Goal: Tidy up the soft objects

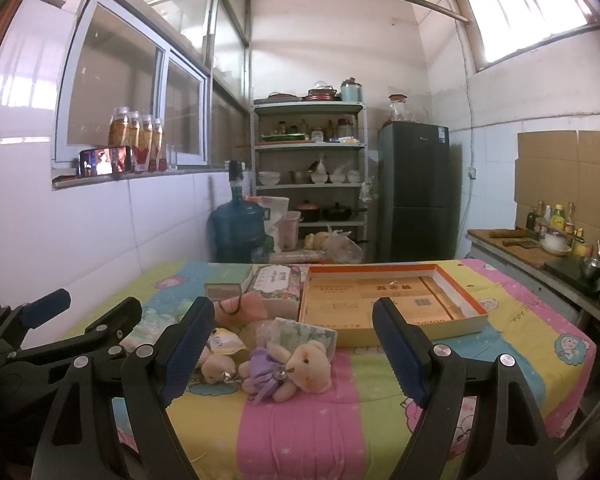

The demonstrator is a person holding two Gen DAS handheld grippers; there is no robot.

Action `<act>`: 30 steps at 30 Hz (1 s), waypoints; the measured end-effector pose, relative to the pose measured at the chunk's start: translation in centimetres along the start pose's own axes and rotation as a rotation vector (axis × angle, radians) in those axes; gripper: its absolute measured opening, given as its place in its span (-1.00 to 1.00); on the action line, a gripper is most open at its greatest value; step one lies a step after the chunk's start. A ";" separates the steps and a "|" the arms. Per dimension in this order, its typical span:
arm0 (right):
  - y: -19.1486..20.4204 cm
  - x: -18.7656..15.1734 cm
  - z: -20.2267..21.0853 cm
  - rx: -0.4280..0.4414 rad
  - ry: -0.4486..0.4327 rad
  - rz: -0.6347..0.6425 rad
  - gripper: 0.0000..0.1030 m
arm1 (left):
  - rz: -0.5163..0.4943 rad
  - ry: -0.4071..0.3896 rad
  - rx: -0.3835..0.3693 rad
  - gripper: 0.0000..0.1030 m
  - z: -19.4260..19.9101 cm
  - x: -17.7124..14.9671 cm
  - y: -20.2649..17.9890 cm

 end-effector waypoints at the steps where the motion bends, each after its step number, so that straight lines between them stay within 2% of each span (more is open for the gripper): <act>1: 0.0 0.0 0.0 0.000 0.000 0.000 0.61 | -0.001 0.000 -0.001 0.67 0.0 -0.1 -0.2; 30: 1.2 -0.3 0.0 0.013 0.014 -0.003 0.61 | 0.002 0.007 -0.004 0.67 -0.1 -0.5 -0.5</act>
Point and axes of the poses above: each gripper's, at about its wrist camera, not at the fingertips, and z roughly against the way its jaws point, y to its left, x to its top, the point moved 6 cm from there along -z, roughly the way its jaws point, and after that the axes turned 5 degrees about y, right-handed, at the moved point
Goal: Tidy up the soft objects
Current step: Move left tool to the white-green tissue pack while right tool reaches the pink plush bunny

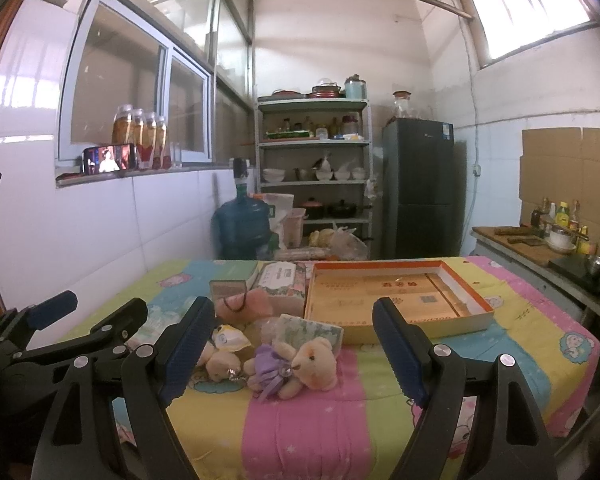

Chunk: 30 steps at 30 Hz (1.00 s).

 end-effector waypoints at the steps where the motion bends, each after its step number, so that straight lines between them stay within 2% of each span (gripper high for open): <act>1: 0.2 -0.1 -0.2 0.002 0.004 0.000 0.61 | 0.000 0.002 -0.001 0.67 -0.1 -0.1 0.0; 9: 0.0 -1.1 -1.8 0.032 0.050 -0.003 0.61 | 0.015 0.016 0.013 0.67 -0.9 -1.4 0.6; 17: 0.1 -3.9 -5.9 0.119 0.175 -0.005 0.61 | 0.051 0.048 0.007 0.67 -2.5 -3.7 3.4; 22: 1.8 -5.3 -8.4 0.200 0.232 0.033 0.61 | 0.083 0.062 -0.003 0.67 -3.5 -4.7 5.0; 27: 4.7 -5.8 -10.6 0.299 0.254 0.107 0.61 | 0.099 0.071 0.010 0.67 -4.9 -4.3 7.2; 30: 6.4 -6.1 -12.4 0.310 0.282 0.178 0.61 | 0.107 0.079 0.016 0.67 -5.6 -4.2 8.1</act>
Point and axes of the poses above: each gripper's, at about its wrist camera, not at the fingertips, and z roughly against the way its jaws point, y to its left, x to its top, the point moved 6 cm from there along -z, roughly the way its jaws point, and after that the axes turned 5 degrees about y, right-handed, at the moved point
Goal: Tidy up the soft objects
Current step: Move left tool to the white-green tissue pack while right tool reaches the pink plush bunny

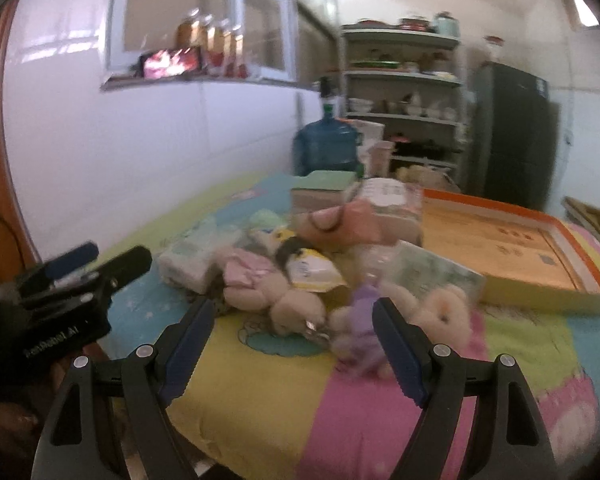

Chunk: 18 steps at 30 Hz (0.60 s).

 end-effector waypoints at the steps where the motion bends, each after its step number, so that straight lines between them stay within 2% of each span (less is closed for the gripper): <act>1: 0.1 0.1 -0.9 -0.003 0.022 0.018 0.61 | 0.002 0.003 0.004 0.67 -0.2 0.0 0.2; 6: 0.0 -0.1 -4.9 -0.001 0.116 0.052 0.59 | 0.020 0.020 0.003 0.67 -1.4 0.3 1.1; 11: 0.4 0.1 -6.8 -0.024 0.139 0.131 0.58 | 0.014 0.040 -0.009 0.67 -2.6 0.3 1.0; 12: 0.6 0.2 -7.3 -0.023 0.145 0.144 0.46 | 0.012 0.044 -0.012 0.67 -2.8 0.3 0.9; 14: 0.7 0.2 -8.0 -0.019 0.163 0.156 -0.10 | 0.009 0.052 -0.021 0.67 -3.2 0.3 0.8; 15: 0.7 0.2 -8.4 -0.013 0.175 0.152 -0.29 | 0.007 0.058 -0.026 0.67 -3.5 0.4 0.6; 18: 0.1 0.3 -8.2 0.013 0.167 0.122 -0.30 | -0.004 0.067 -0.037 0.67 -4.3 0.4 0.2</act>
Point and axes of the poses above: each gripper's, at about its wrist camera, not at the fingertips, and z roughly against the way its jaws point, y to its left, x to its top, the point moved 6 cm from there along -z, roughly the way its jaws point, and after that the axes turned 5 degrees about y, right-handed, at the moved point
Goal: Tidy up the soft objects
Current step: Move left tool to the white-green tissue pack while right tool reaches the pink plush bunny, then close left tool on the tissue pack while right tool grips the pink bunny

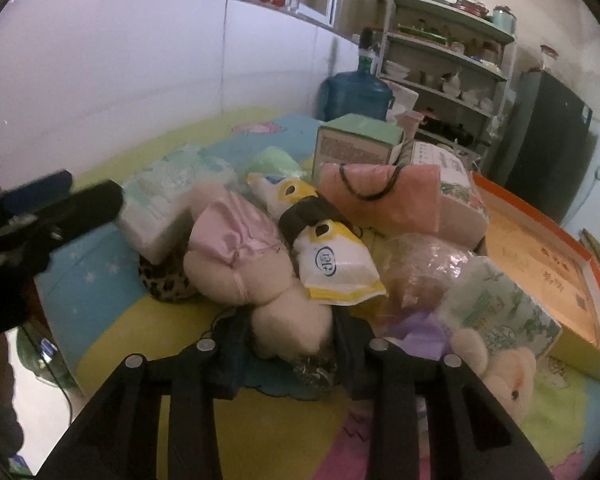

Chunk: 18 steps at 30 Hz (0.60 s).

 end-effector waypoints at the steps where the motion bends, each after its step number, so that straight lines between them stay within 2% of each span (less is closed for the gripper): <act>1: -0.3 0.0 0.3 0.021 -0.008 -0.019 -0.30 | -0.005 0.002 -0.002 0.67 -0.2 0.0 -0.2; 6: -2.4 0.6 2.8 0.162 -0.088 -0.156 -0.31 | -0.034 0.007 -0.010 0.66 -1.3 0.2 -0.9; 11: -3.2 1.1 4.7 0.214 -0.144 -0.205 -0.31 | -0.067 0.022 0.004 0.63 -2.6 0.2 -1.5; 13: -3.2 1.1 5.3 0.235 -0.162 -0.221 -0.31 | -0.082 0.025 0.005 0.51 -3.1 0.2 -1.7; 17: -2.8 0.6 6.2 0.240 -0.187 -0.241 -0.31 | -0.101 0.055 0.009 0.05 -4.2 -0.2 -2.2; 18: -2.8 0.5 6.5 0.244 -0.191 -0.250 -0.31 | -0.104 0.060 0.020 0.01 -4.4 -0.4 -2.3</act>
Point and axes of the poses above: each gripper's, at about its wrist camera, not at the fingertips, and z roughly against the way its jaws point, y to its left, x to its top, the point moved 6 cm from there along -z, roughly the way its jaws point, and after that the axes turned 5 degrees about y, right-handed, at the moved point
